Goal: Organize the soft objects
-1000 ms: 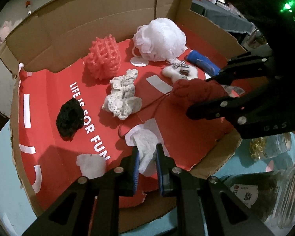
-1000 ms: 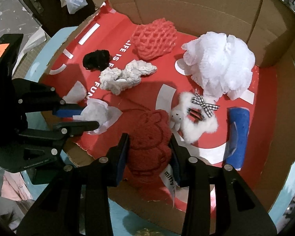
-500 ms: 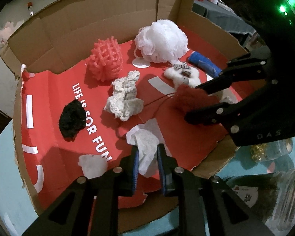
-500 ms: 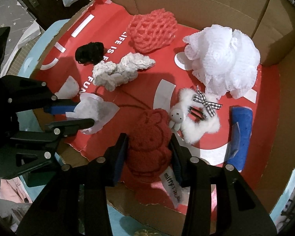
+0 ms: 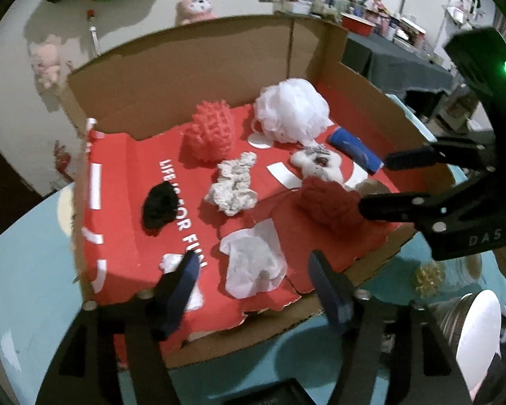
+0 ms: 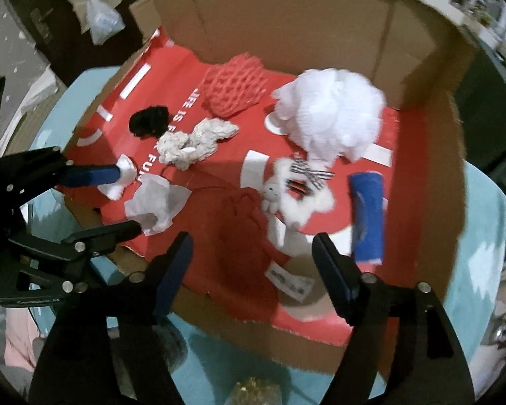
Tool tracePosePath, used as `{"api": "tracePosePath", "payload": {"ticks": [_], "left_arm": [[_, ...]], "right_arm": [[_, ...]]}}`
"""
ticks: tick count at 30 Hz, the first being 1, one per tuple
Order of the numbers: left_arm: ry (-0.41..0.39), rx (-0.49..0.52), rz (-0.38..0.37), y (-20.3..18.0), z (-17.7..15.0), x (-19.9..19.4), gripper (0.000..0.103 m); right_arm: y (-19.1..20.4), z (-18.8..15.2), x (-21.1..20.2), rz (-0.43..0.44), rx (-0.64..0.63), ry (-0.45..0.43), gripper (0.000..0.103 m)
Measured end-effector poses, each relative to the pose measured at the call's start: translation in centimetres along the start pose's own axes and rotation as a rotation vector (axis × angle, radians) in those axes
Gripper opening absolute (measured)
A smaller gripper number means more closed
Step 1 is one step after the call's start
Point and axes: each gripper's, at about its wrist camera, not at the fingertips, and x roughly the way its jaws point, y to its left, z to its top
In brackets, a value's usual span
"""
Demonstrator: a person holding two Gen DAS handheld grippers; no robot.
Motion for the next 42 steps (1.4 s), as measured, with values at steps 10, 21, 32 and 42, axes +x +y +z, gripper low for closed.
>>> {"api": "tracePosePath", "payload": {"ticks": [10, 21, 32, 42], "left_arm": [[-0.014, -0.089, 0.134, 0.1, -1.3, -0.2, 0.091], [-0.015, -0.233, 0.180, 1.0, -2.0, -0.2, 0.096], [0.016, -0.281, 0.220, 1.2, -3.1, 0.8, 0.096], [0.006, -0.284, 0.219, 1.3, -3.3, 0.8, 0.096]], "right_arm": [[-1.7, -3.2, -1.2, -0.080, 0.142, -0.050, 0.074], [-1.1, -5.2, -1.4, -0.099, 0.168, -0.076, 0.074], [-1.0, -5.4, -0.9, -0.156, 0.173, -0.098, 0.074], [-1.4, -5.6, -0.4, -0.145, 0.192, -0.092, 0.074]]}}
